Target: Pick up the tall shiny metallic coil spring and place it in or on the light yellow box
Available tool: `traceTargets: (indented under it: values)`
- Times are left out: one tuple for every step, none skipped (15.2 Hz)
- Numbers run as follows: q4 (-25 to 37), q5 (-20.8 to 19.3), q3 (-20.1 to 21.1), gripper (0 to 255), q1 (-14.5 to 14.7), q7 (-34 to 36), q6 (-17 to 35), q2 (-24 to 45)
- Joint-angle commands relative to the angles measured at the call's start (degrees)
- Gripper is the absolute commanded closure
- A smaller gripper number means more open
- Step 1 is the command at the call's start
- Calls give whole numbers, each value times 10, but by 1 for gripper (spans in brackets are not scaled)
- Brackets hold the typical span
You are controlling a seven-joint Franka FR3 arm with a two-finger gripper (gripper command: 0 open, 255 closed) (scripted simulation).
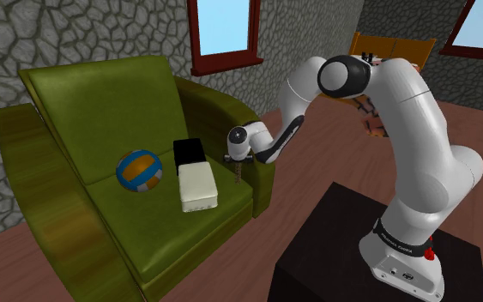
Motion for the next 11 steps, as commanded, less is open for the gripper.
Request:
traceTargets:
  values:
    - [5,-2,-2,0,0,0,2,5]
    - [5,-2,-2,0,0,0,2,5]
    - [5,-2,-2,0,0,0,2,5]
    - [5,-2,-2,0,0,0,2,5]
    - [5,-2,-2,0,0,0,2,5]
    - [5,-2,-2,0,0,0,2,5]
    - [5,-2,-2,0,0,0,2,5]
    - [5,-2,-2,0,0,0,2,5]
    - [5,-2,-2,255,0,0,2,5]
    - [5,-2,-2,255,0,0,2,5]
    - [5,-2,-2,255,0,0,2,5]
